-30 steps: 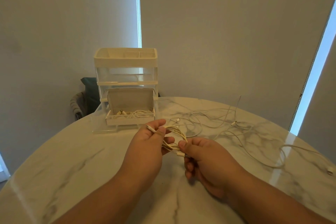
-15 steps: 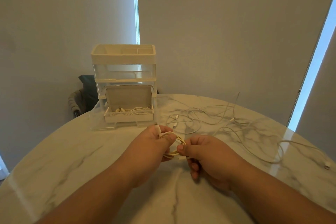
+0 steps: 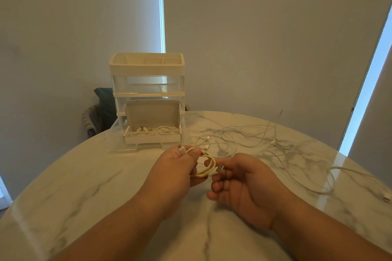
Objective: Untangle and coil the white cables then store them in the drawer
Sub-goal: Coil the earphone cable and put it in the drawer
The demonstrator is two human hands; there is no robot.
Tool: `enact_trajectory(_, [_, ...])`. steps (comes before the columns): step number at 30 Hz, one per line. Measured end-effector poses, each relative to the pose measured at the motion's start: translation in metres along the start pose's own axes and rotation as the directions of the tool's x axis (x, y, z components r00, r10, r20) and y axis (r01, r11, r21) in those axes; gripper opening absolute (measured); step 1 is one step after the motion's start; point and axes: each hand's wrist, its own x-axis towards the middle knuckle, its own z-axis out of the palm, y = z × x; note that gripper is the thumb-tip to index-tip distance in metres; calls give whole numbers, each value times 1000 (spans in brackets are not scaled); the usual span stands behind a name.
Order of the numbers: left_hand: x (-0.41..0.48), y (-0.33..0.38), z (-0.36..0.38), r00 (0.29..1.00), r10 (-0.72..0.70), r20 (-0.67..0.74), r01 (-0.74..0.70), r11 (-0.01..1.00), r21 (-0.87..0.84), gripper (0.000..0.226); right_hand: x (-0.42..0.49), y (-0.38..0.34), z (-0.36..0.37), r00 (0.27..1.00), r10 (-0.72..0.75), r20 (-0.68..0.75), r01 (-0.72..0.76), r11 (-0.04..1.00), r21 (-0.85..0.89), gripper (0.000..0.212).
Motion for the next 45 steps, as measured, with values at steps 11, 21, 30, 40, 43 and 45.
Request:
enact_trajectory(11, [-6, -3, 5, 994, 108, 27, -112, 968, 226, 18, 2, 9, -2, 1000, -17, -21, 11, 972, -234, 32])
enact_trajectory(21, [-11, -5, 11, 996, 85, 4, -85, 991, 105, 20, 6, 12, -3, 993, -104, -51, 83, 944, -319, 22])
enact_trajectory(30, [-12, -11, 12, 988, 148, 39, -153, 952, 265, 24, 9, 12, -6, 1000, -9, -24, 1, 944, -330, 28])
enact_trajectory(40, [-11, -7, 8, 981, 186, 52, -193, 924, 329, 22, 8, 8, -13, 996, 46, 74, -9, 901, -434, 43])
enact_trajectory(43, [-11, -6, 8, 979, 191, 75, -205, 909, 362, 22, 8, 11, -12, 998, -44, 55, 63, 902, -428, 45])
enact_trajectory(45, [-11, -4, 8, 977, 193, 95, -214, 907, 363, 23, 9, 14, -10, 990, -129, 48, 138, 930, -340, 28])
